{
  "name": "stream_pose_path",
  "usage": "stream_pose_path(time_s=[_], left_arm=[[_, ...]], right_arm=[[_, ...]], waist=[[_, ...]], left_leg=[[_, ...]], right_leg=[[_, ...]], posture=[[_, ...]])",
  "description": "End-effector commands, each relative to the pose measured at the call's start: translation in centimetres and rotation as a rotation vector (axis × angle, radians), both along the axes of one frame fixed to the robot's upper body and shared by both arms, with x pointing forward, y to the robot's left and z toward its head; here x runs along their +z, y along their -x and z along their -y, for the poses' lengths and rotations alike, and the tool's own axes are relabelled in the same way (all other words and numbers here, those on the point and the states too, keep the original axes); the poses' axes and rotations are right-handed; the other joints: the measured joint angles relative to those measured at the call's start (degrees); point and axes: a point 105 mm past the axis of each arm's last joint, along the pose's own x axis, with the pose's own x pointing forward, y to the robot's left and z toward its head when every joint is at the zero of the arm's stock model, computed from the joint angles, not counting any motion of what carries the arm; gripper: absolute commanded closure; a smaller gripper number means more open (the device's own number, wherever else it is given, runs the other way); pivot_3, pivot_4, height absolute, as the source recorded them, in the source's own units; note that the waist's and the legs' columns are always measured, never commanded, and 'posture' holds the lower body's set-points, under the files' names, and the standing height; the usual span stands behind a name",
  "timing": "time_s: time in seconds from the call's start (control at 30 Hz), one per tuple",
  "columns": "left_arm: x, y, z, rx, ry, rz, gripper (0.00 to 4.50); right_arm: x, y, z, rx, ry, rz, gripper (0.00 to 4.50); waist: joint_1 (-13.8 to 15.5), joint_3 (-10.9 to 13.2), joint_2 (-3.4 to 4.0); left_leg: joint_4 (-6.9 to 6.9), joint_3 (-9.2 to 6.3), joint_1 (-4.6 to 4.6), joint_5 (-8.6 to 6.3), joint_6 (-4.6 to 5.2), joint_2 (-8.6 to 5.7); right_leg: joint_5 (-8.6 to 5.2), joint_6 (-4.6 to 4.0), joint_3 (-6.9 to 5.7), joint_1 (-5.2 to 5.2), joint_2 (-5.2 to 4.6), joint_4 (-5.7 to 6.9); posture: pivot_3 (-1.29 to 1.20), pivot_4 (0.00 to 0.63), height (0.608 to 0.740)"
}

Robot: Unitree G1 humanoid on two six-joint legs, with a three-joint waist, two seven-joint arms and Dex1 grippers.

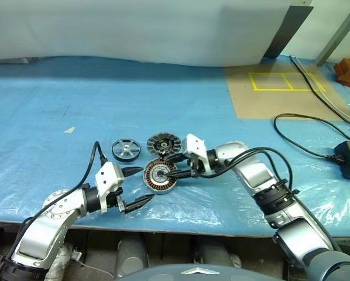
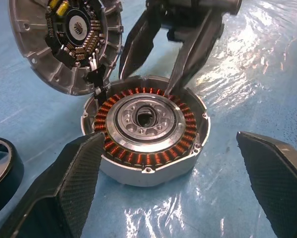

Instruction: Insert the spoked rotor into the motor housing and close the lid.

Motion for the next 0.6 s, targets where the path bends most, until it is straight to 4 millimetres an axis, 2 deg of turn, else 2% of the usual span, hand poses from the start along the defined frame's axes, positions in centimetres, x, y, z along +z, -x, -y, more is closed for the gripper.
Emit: stream_pose_path(time_s=[0.03, 0.17, 0.23, 0.27, 0.6], left_arm=[[0.5, -0.1, 0.2, -0.013, 0.01, 0.028, 0.0], [0.5, -0.2, 0.4, -0.024, 0.016, 0.026, 0.0], [0.6, -0.2, 0.5, -0.027, 0.018, 0.026, 0.0], [0.5, -0.2, 0.4, -0.031, 0.015, 0.023, 0.0], [0.5, -0.7, 0.2, -0.014, 0.009, 0.035, 0.0]], right_arm=[[2.3, 0.4, -0.2, 0.02, -0.078, 0.012, 2.23], [0.7, 0.8, -0.2, -0.015, -0.068, -0.033, 3.52], [0.5, 1.1, -0.6, -0.015, -0.082, -0.069, 4.26], [0.5, 1.0, -0.8, -0.018, -0.084, -0.073, 4.47], [0.6, 1.6, -3.2, 0.056, -0.088, -0.089, 4.47]], waist=[[-0.1, 0.0, 0.0], [-0.1, 0.0, 0.0], [-0.1, 0.0, 0.0], [-0.1, 0.0, 0.0], [-0.1, 0.0, 0.0]], left_leg=[[0.0, 0.0, 0.0, 0.0, 0.0, 0.01], [0.0, 0.0, 0.01, 0.0, 0.0, 0.01], [0.0, 0.0, -0.01, 0.0, 0.0, 0.0], [0.0, 0.0, -0.02, 0.0, 0.0, 0.0], [0.0, 0.0, -0.01, 0.0, 0.0, 0.01]], right_leg=[[0.0, 0.0, 0.0, 0.0, 0.01, 0.01], [0.0, 0.0, 0.0, -0.01, 0.01, 0.01], [0.0, 0.0, 0.0, -0.01, 0.01, -0.01], [0.0, 0.0, 0.0, -0.01, 0.01, -0.01], [-0.04, -0.07, 0.0, -0.02, 0.01, 0.01]], posture=[[0.0, 0.15, 0.74], [0.0, 0.15, 0.74], [0.0, 0.15, 0.74], [0.0, 0.15, 0.74], [0.0, 0.15, 0.74]])
